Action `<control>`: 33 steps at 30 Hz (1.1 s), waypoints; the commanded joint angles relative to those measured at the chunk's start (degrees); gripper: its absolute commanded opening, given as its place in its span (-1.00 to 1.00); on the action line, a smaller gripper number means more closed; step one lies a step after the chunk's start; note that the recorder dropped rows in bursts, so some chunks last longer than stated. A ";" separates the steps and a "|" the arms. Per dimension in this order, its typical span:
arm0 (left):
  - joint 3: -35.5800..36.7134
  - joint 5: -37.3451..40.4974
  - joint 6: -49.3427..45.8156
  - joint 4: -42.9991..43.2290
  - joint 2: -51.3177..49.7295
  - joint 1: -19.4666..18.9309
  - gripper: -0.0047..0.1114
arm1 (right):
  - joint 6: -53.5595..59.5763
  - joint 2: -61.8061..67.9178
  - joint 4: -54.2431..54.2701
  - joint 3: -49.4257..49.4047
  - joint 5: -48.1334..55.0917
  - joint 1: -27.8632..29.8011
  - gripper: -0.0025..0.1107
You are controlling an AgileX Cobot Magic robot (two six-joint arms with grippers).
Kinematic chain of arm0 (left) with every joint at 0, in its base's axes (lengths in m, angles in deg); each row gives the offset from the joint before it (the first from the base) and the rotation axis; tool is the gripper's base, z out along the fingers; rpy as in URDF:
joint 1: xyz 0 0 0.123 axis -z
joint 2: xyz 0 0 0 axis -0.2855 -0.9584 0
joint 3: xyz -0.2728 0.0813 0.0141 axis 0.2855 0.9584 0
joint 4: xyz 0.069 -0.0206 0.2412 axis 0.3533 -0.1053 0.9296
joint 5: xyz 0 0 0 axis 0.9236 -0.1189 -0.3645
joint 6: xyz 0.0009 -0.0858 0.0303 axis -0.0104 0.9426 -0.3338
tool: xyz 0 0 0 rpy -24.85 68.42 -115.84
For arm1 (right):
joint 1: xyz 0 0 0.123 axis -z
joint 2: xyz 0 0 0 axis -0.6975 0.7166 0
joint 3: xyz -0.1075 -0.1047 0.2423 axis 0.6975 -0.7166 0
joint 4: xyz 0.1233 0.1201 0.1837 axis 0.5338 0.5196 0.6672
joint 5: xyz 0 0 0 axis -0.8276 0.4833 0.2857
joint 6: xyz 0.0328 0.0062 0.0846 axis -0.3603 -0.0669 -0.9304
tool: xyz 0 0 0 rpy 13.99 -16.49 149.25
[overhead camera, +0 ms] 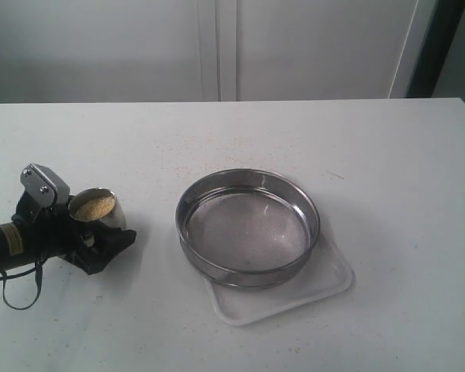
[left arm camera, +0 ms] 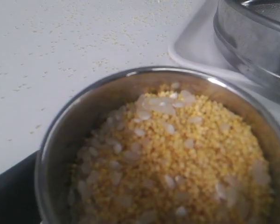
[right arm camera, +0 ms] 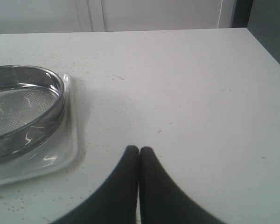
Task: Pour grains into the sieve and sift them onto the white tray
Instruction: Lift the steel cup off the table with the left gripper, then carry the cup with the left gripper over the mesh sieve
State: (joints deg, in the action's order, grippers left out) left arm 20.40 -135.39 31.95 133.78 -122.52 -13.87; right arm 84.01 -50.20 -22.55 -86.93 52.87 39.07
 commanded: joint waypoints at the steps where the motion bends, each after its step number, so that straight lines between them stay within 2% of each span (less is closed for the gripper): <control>1: -0.05 -0.17 0.96 0.59 0.00 0.38 0.64 | -0.36 -0.25 -0.34 -0.37 -0.78 -0.11 -0.96; 2: -0.05 -0.17 0.96 0.59 0.00 0.38 0.54 | -0.36 -0.25 -0.34 -0.37 -0.78 -0.11 -0.96; 3: -0.05 -0.17 0.96 0.59 0.00 0.38 0.31 | -0.36 -0.25 -0.34 -0.37 -0.78 -0.11 -0.96; 4: -0.05 -0.17 0.96 0.59 0.00 0.38 0.21 | -0.36 -0.25 -0.34 -0.37 -0.78 -0.11 -0.96; 5: -0.05 -0.17 0.96 0.59 0.00 0.38 -0.08 | -0.36 -0.25 -0.34 -0.37 -0.78 -0.11 -0.96; 6: -0.05 -0.17 0.96 0.59 0.00 0.38 -0.23 | -0.36 -0.25 -0.34 -0.37 -0.78 -0.11 -0.96; 7: -0.05 -0.17 0.96 0.59 0.00 0.38 -0.50 | -0.36 -0.25 -0.34 -0.37 -0.78 -0.11 -0.96; 9: -0.05 -0.17 0.85 0.59 0.00 0.38 -0.84 | -0.36 -0.25 -0.34 -0.37 -0.78 -0.11 -0.96; 10: -0.05 -0.17 0.72 0.59 0.00 0.38 -0.92 | -0.36 -0.25 -0.34 -0.37 -0.78 -0.11 -0.96; 17: -0.05 -0.17 1.09 0.59 0.10 0.38 -0.92 | -0.36 -0.25 -0.34 -0.37 -0.78 -0.11 -0.96; 33: -0.05 -0.17 9.93 1.15 8.28 0.38 -0.92 | -0.36 -0.25 -0.34 -0.37 -0.78 -0.11 -0.96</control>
State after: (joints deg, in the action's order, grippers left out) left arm 20.40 -133.96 39.95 134.53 -116.42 -13.87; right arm 84.01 -50.20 -22.55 -86.93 52.87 39.07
